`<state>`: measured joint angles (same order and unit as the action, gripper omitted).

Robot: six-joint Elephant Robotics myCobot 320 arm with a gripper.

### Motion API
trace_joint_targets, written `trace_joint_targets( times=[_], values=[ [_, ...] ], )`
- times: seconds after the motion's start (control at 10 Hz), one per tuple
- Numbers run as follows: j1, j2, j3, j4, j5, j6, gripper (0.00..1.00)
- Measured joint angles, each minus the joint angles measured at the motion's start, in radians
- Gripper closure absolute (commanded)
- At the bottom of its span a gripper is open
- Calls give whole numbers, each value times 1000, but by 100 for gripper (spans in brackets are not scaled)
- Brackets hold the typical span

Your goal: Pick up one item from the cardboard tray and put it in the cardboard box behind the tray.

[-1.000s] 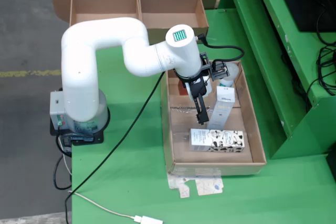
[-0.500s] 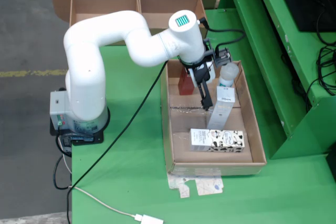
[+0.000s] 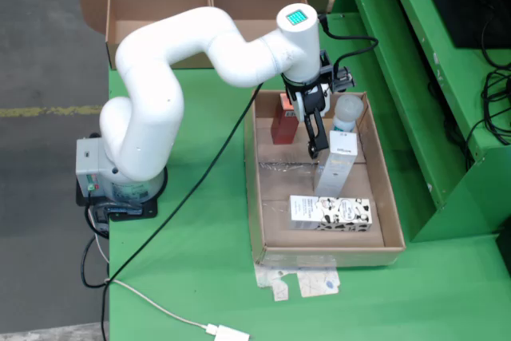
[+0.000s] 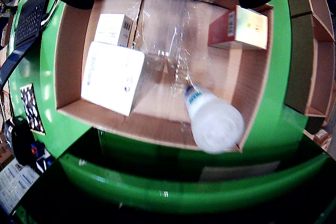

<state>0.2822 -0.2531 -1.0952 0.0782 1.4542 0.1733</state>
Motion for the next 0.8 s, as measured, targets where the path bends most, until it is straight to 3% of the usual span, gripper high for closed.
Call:
trace_joint_targets(
  times=[0.5,0.8],
  values=[
    [0,-242,235,-230,-25,11,0],
    [-35,-382,373,-165,-46,12,0]
  ],
)
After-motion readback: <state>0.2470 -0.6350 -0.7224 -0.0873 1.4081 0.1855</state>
